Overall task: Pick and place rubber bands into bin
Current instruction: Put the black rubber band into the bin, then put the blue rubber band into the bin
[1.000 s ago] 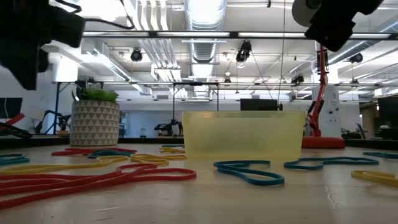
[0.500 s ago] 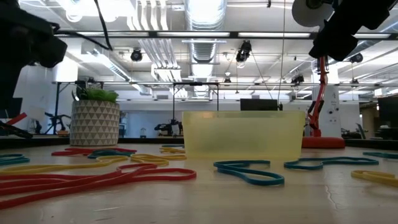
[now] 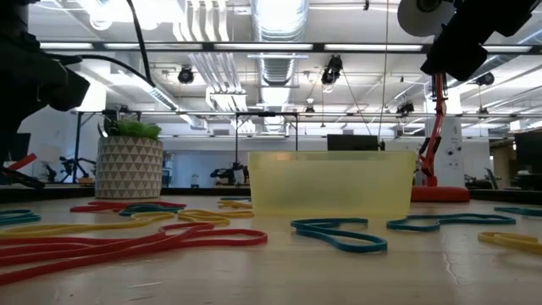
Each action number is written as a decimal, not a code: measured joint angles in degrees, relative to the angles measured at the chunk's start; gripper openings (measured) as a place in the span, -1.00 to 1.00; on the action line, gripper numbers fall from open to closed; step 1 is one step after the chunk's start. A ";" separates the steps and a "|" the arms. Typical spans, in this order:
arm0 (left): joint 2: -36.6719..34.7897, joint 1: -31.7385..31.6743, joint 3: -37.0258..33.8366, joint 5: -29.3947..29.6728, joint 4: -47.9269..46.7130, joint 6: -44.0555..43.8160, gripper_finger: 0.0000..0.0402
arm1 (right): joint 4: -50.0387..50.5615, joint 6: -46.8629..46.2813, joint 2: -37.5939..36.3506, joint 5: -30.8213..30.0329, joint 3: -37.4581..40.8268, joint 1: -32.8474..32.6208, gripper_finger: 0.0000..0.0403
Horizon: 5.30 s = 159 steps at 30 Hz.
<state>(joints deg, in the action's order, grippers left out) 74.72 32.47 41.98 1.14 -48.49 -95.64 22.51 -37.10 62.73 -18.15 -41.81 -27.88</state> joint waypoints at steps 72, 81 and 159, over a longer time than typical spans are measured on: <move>-0.53 -17.47 4.45 25.17 40.24 59.12 -1.00 | -5.32 -0.72 -1.54 -1.99 -0.01 0.02 -0.34; 11.04 -27.41 6.33 13.13 57.02 70.40 -1.00 | -5.32 -4.79 -1.54 -1.97 -0.04 0.02 -0.34; -8.35 -29.40 7.36 -0.05 53.07 75.43 -0.60 | 18.71 -31.47 -1.38 -1.93 15.37 -13.58 -0.07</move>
<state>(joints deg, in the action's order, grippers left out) 66.37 3.07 49.34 1.08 4.58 -20.21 41.22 -68.58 61.34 -20.08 -26.44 -41.45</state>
